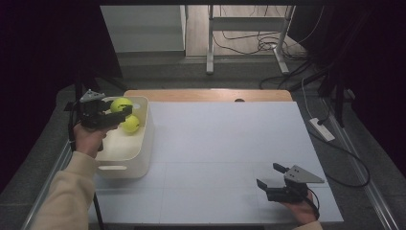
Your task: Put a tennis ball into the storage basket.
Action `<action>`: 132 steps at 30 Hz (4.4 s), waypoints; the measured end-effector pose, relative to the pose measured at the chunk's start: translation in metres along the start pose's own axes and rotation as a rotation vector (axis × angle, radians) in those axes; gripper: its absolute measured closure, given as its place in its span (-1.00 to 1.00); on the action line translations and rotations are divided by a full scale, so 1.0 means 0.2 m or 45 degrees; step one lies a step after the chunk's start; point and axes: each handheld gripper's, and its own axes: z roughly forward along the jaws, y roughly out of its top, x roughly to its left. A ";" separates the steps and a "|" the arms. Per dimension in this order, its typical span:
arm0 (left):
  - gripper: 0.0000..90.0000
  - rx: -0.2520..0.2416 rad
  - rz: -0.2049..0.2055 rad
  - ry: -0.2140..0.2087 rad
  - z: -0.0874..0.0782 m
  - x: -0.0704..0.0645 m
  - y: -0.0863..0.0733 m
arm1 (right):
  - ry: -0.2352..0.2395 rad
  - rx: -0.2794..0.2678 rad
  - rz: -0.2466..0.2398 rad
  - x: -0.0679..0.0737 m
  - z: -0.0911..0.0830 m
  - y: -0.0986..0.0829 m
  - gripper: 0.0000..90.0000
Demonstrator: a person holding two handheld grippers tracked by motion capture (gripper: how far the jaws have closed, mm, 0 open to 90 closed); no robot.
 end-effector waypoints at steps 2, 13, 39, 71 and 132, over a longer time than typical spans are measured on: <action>-0.40 0.014 -0.005 0.001 0.02 0.00 0.00 | 0.000 0.002 0.000 0.00 0.00 0.00 -0.74; -0.40 0.098 -0.004 0.006 0.09 0.01 -0.02 | -0.003 0.000 0.002 0.00 0.00 0.00 -0.74; -0.41 0.213 -0.018 -0.006 0.17 0.04 -0.04 | -0.002 0.001 0.003 0.00 0.00 0.00 -0.74; -0.86 -0.021 -0.038 -0.211 0.01 -0.07 -0.03 | 0.008 -0.006 0.003 -0.01 0.00 0.00 -0.73; -0.74 -0.146 0.223 -0.635 -0.14 -0.51 -0.37 | 0.006 -0.013 0.012 -0.01 0.02 0.01 -0.73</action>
